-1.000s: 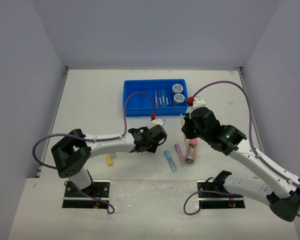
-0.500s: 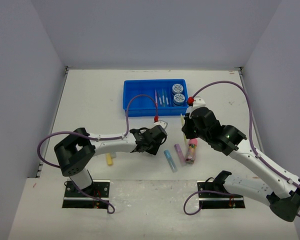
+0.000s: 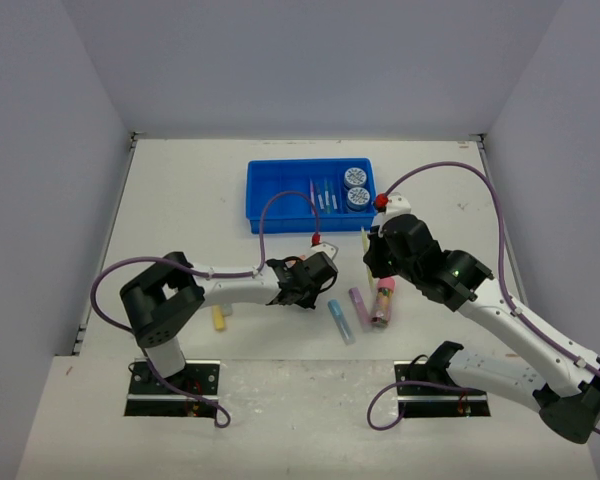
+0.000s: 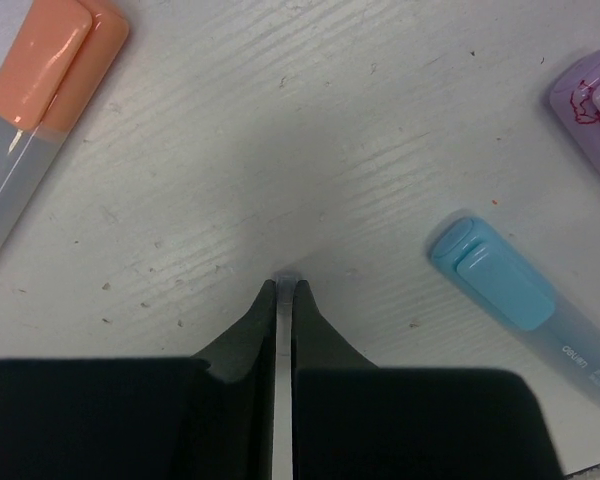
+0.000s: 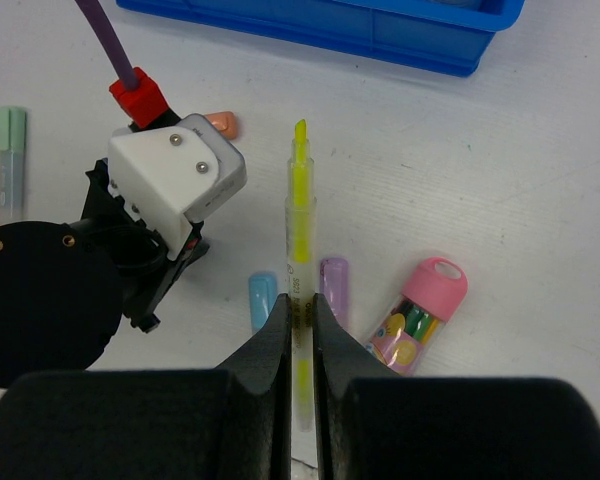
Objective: Sort the stationery into containers
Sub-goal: Close the pen cap on the pen.
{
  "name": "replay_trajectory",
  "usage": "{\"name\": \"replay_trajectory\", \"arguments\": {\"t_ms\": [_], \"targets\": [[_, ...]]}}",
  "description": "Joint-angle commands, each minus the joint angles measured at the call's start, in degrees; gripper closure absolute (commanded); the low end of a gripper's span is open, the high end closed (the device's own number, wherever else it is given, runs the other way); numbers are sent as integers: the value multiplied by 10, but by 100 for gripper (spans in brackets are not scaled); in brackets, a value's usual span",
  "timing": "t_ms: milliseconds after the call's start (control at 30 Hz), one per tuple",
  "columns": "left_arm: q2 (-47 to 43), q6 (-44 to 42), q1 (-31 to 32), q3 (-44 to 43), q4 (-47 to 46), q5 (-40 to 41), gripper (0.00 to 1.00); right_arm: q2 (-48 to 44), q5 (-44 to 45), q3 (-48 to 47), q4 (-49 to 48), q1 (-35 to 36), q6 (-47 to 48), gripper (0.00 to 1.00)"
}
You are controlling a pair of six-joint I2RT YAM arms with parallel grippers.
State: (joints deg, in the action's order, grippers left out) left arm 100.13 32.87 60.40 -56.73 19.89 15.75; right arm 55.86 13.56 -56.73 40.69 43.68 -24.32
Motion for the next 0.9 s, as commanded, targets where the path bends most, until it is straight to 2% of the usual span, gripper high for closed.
{"name": "replay_trajectory", "arguments": {"t_ms": [0,167,233,267,367,433,467,567,667,800,867], "targets": [[16,-2,-1,21,12,-17,100,3,10,-11,-3,-2,9,100],[-32,8,-11,1,41,9,100,2,-24,-6,-17,-6,8,100],[-76,32,-29,-23,50,45,100,-12,-106,19,-66,-6,6,100],[-107,40,-38,-28,42,51,100,-27,-148,38,-122,-6,1,100],[-205,50,-84,7,-70,35,100,-69,-263,145,-325,-6,-35,100],[-297,59,-143,103,-289,-50,100,-72,-307,244,-504,-6,-88,100],[-322,66,-157,123,-336,-100,100,-59,-317,249,-533,-5,-99,100],[-358,80,-178,152,-442,-148,100,-29,-320,239,-576,19,-104,100],[-384,80,-179,189,-495,-194,100,-21,-296,215,-562,30,-102,100],[-431,98,-180,241,-559,-208,100,-16,-274,192,-539,33,-108,100],[-451,101,-180,255,-562,-193,100,-8,-272,188,-530,34,-108,100]]}}
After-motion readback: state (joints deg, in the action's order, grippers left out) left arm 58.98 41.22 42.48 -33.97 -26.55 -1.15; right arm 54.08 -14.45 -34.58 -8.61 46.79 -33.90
